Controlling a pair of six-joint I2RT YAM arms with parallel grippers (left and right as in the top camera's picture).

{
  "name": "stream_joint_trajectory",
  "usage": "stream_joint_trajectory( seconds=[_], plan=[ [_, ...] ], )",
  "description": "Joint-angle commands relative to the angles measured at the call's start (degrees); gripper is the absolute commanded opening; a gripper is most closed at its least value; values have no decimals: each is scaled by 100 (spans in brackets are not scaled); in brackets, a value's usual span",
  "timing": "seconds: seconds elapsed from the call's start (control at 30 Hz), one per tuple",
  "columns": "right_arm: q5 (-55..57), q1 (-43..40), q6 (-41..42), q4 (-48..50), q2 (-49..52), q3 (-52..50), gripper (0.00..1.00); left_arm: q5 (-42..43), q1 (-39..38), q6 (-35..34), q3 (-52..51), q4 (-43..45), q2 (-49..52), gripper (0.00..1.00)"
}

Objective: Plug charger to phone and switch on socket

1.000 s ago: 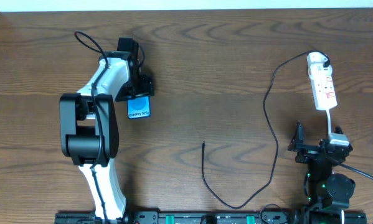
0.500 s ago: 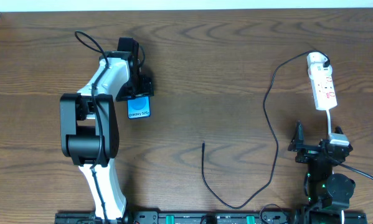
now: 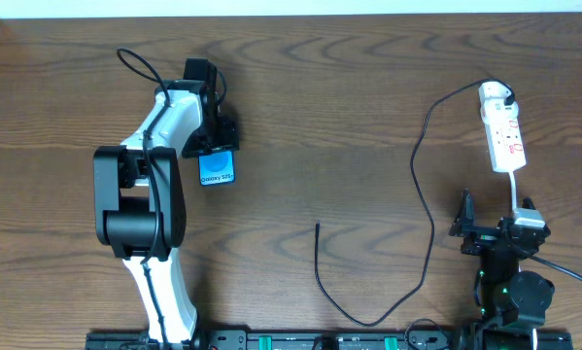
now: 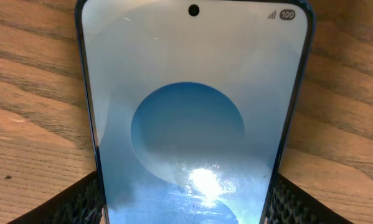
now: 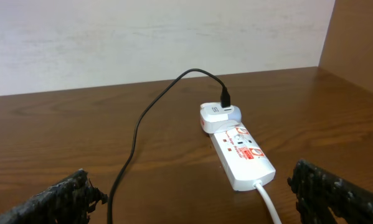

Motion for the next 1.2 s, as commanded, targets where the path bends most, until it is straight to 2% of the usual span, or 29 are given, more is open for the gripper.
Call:
stream_joint_trajectory(
  seconds=[0.0,0.13,0.3,0.4,1.17],
  plan=[
    [48,-13,74,-7,-37,-24,99,-107,9,-52,-59,-28,260,57],
    [48,-13,74,-7,-37,-24,99,-107,9,-52,-59,-28,260,52],
    [48,-13,74,-7,-37,-24,99,-107,9,-52,-59,-28,260,19],
    [48,-13,74,-7,-37,-24,99,-107,9,-55,-59,-26,260,8],
    [48,-13,74,-7,-37,-24,99,-107,15,-50,138,-96,9,7]
  ],
)
